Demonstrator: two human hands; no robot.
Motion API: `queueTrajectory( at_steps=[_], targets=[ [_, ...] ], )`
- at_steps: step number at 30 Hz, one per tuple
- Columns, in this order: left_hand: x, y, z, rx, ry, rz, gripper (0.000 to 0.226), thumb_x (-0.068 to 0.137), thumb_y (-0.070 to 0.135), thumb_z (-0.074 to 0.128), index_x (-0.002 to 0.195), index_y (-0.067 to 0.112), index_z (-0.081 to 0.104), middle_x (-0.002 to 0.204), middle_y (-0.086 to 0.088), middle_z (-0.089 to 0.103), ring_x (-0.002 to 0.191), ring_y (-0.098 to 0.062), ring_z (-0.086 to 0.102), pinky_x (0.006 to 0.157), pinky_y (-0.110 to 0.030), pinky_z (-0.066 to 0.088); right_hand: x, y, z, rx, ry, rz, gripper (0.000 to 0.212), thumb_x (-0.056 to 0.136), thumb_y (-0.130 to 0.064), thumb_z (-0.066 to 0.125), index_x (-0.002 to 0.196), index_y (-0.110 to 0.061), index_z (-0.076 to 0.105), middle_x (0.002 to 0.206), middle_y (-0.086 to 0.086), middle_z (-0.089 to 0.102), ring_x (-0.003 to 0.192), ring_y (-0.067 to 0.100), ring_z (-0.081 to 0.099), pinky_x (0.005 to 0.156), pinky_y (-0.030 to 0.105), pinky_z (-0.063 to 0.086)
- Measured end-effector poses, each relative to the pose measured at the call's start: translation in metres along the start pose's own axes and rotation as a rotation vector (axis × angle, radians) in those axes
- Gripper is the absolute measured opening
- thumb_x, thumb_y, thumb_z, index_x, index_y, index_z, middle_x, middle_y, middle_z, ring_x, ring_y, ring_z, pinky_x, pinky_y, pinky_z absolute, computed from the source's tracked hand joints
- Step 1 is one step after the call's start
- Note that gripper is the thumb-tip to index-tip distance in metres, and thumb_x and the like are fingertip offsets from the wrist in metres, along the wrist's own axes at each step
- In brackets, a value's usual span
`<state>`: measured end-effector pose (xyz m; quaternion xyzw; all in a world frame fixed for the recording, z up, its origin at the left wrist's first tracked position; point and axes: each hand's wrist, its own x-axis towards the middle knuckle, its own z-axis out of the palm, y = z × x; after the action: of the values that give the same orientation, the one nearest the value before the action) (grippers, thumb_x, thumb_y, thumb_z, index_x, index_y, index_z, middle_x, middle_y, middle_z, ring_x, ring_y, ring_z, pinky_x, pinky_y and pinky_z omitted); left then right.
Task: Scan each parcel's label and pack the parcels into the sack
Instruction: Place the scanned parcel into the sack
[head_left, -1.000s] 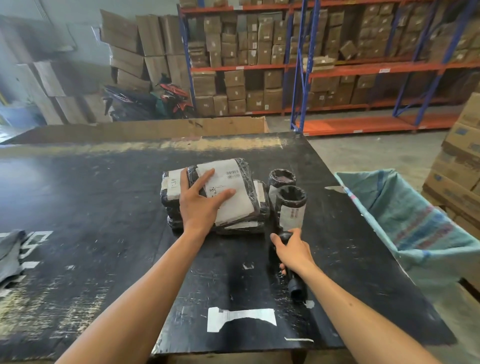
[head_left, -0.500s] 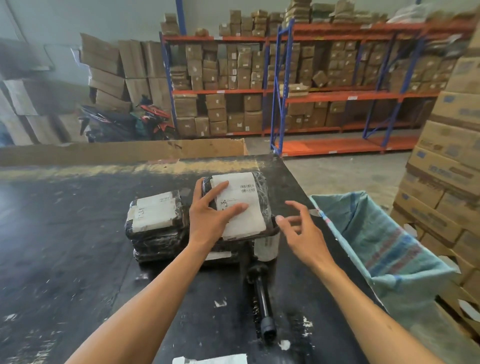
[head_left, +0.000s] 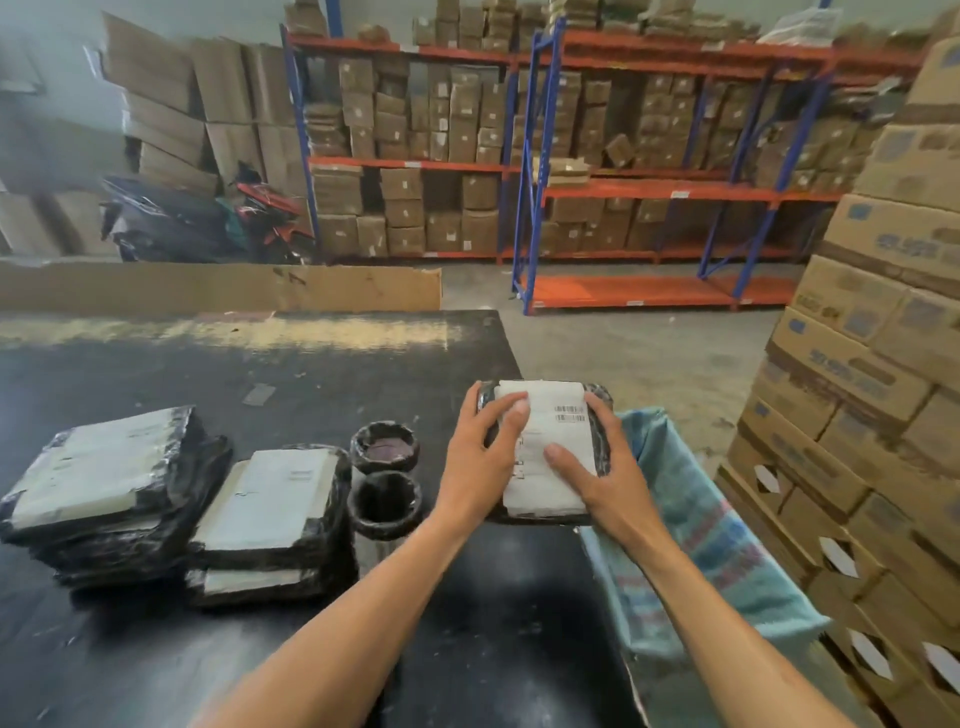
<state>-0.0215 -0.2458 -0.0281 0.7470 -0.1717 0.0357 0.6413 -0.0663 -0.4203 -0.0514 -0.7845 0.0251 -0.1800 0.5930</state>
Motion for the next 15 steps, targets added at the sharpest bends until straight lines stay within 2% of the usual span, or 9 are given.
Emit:
queueTrajectory(
  at_steps=[2, 5, 6, 8, 10, 12, 15],
  targets=[
    [0.015, -0.006, 0.033, -0.029, -0.053, -0.033, 0.041, 0.099, 0.062, 0.047, 0.136, 0.048, 0.057, 0.163, 0.023, 0.018, 0.145, 0.008, 0.020, 0.105, -0.013, 0.021, 0.016, 0.023, -0.028, 0.020, 0.027, 0.037, 0.083, 0.067, -0.069, 0.088, 0.138, -0.069, 0.044, 0.129, -0.036, 0.064, 0.118, -0.009, 0.063, 0.094, 0.014, 0.053],
    [0.036, -0.024, 0.077, -0.013, -0.137, -0.058, 0.054, 0.102, 0.064, 0.033, 0.153, 0.047, 0.032, 0.153, 0.037, 0.017, 0.149, 0.010, 0.004, 0.119, -0.024, 0.009, 0.036, 0.058, -0.068, 0.043, 0.048, 0.095, 0.077, 0.072, -0.051, 0.093, 0.134, -0.065, 0.049, 0.128, -0.033, 0.065, 0.115, -0.013, 0.063, 0.089, 0.006, 0.051],
    [0.042, -0.034, 0.090, 0.017, -0.149, -0.083, 0.057, 0.103, 0.064, 0.030, 0.156, 0.045, 0.026, 0.157, 0.034, 0.015, 0.150, 0.008, 0.004, 0.122, -0.027, 0.007, 0.042, 0.069, -0.080, 0.039, 0.052, 0.109, 0.078, 0.073, -0.045, 0.092, 0.137, -0.059, 0.050, 0.128, -0.033, 0.064, 0.112, -0.016, 0.063, 0.087, 0.004, 0.050],
    [0.052, -0.059, 0.112, 0.133, -0.165, -0.157, 0.062, 0.104, 0.061, 0.028, 0.160, 0.035, 0.022, 0.167, 0.016, 0.015, 0.153, -0.001, 0.006, 0.126, -0.035, 0.007, 0.053, 0.094, -0.103, 0.028, 0.053, 0.144, 0.080, 0.078, -0.032, 0.090, 0.147, -0.042, 0.050, 0.129, -0.029, 0.063, 0.107, -0.021, 0.063, 0.083, 0.002, 0.049],
    [0.059, -0.086, 0.128, 0.360, -0.215, -0.217, 0.065, 0.105, 0.057, 0.027, 0.161, 0.025, 0.022, 0.170, 0.000, 0.012, 0.156, -0.016, 0.008, 0.127, -0.040, 0.011, 0.063, 0.118, -0.122, -0.003, 0.043, 0.195, 0.081, 0.083, -0.020, 0.089, 0.154, -0.028, 0.049, 0.137, -0.014, 0.064, 0.114, -0.012, 0.064, 0.096, 0.011, 0.051],
    [0.064, -0.114, 0.137, 0.670, -0.293, -0.194, 0.066, 0.107, 0.052, 0.024, 0.162, 0.017, 0.017, 0.170, -0.009, 0.007, 0.156, -0.026, 0.007, 0.126, -0.042, 0.010, 0.071, 0.143, -0.135, -0.043, 0.021, 0.244, 0.083, 0.084, -0.016, 0.088, 0.156, -0.025, 0.048, 0.146, -0.004, 0.061, 0.127, 0.007, 0.062, 0.110, 0.027, 0.048],
    [0.070, -0.152, 0.143, 0.982, -0.396, -0.099, 0.067, 0.108, 0.049, 0.020, 0.162, 0.012, 0.003, 0.170, -0.011, -0.003, 0.157, -0.025, -0.002, 0.126, -0.042, 0.000, 0.081, 0.182, -0.144, -0.103, -0.018, 0.312, 0.084, 0.082, -0.023, 0.091, 0.155, -0.028, 0.049, 0.145, -0.005, 0.063, 0.125, 0.011, 0.062, 0.108, 0.027, 0.046]
  ],
)
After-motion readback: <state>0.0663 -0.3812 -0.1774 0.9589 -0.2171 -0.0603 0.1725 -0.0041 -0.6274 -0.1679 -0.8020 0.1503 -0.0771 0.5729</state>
